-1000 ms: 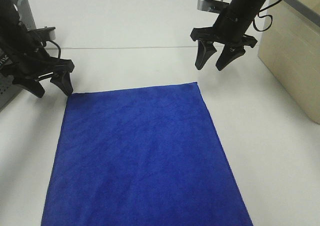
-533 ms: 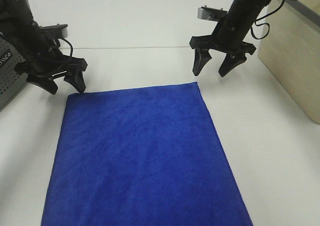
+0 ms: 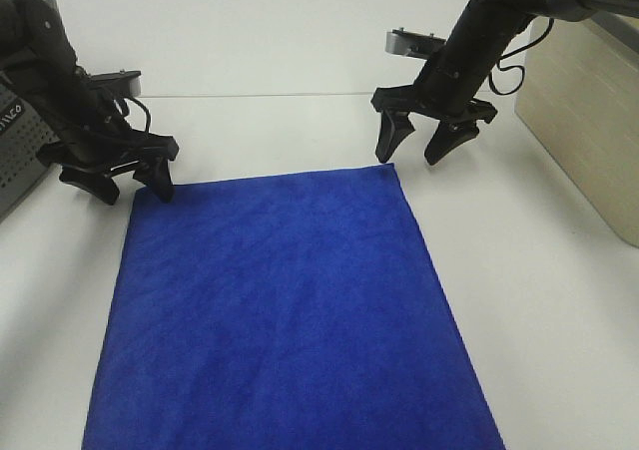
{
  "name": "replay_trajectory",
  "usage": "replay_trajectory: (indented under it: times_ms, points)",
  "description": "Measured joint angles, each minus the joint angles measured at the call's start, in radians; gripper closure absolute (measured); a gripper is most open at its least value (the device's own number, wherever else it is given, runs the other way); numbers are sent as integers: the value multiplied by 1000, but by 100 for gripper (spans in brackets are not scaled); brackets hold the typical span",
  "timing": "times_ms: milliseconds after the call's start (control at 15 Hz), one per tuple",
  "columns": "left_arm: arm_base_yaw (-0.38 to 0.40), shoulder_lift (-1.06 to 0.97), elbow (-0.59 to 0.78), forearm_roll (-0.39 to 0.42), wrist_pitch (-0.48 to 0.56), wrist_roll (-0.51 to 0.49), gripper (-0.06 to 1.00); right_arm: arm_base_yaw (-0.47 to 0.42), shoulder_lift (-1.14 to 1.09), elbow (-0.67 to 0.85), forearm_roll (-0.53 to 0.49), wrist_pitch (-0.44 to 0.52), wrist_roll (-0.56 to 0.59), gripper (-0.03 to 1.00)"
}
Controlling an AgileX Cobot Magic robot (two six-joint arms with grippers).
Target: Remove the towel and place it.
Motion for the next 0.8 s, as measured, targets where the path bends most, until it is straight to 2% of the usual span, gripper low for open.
replay_trajectory:
  times_ms: [800]
  points:
    - [0,18,-10,-2,-18,8,23,0,49,0,2,-12,-9,23]
